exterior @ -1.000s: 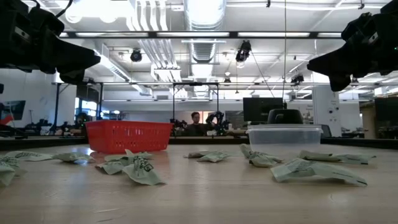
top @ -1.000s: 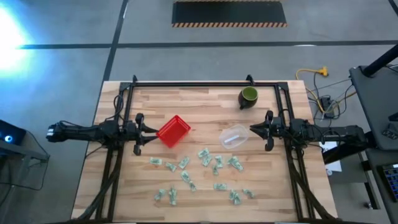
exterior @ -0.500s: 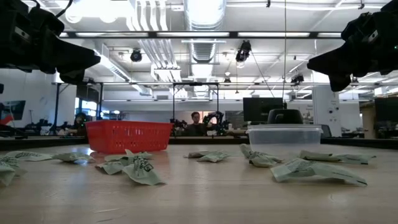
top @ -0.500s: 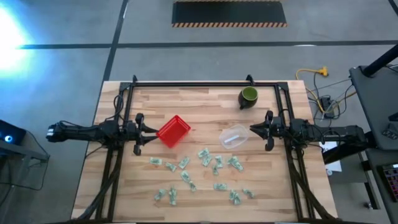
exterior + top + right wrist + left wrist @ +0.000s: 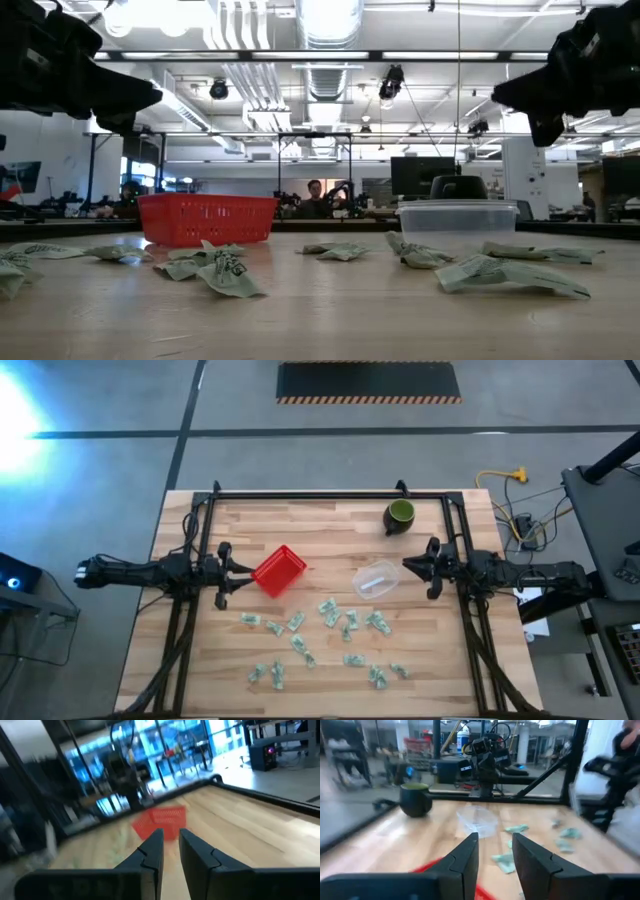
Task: Pick and place items into bin
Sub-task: Put the stevia packet into the red bin
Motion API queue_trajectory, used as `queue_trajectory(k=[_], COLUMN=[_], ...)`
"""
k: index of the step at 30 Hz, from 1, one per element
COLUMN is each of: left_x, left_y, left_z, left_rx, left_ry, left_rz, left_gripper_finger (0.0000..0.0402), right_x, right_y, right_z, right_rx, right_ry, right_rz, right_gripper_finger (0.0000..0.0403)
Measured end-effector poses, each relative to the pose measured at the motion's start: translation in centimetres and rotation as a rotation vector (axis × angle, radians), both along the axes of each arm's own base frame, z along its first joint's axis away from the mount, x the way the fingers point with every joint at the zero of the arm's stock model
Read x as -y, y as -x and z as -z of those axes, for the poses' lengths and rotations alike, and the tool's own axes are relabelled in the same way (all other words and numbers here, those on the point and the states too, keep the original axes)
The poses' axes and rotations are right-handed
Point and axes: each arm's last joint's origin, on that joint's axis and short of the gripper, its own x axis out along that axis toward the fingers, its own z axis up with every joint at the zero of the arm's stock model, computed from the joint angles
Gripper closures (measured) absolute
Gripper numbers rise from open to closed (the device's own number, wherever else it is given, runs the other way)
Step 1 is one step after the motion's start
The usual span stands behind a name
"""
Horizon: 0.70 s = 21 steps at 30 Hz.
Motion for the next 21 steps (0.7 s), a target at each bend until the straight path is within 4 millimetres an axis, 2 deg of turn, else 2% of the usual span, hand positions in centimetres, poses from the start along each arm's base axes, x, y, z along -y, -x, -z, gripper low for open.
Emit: queue_trajectory(k=[3,5,12,16,18,21], left_x=[-0.4,-0.4,-0.4,-0.4,-0.3,-0.2], left_y=[0.1,0.1,0.0,0.0,0.1,0.4], left_z=[-0.2,-0.3,-0.5,-1.8,-2.8,-3.9], left_rx=[0.011,0.014,0.035,0.171,0.283,0.428], left_ry=[-0.092,-0.126,-0.110,-0.088,-0.020,0.218], left_rz=[-0.116,-0.132,-0.135,-0.126,-0.092,-0.045], left_gripper_finger=[0.0299,0.0299,0.0299,0.0299,0.0299,0.0299], right_x=[0.0,0.0,0.0,0.0,0.0,0.0], right_y=[0.1,0.1,0.1,0.1,0.1,0.1], right_z=[-0.7,-1.0,-1.1,-1.1,-1.1,-1.3], right_rx=[0.093,0.125,0.138,0.140,0.150,0.168], right_ry=[-0.079,-0.101,-0.134,-0.140,-0.159,-0.173], right_rz=[-0.001,-0.004,-0.007,-0.007,-0.009,-0.010], right_gripper_finger=[0.0351,0.0351,0.0351,0.0351,0.0351,0.0351])
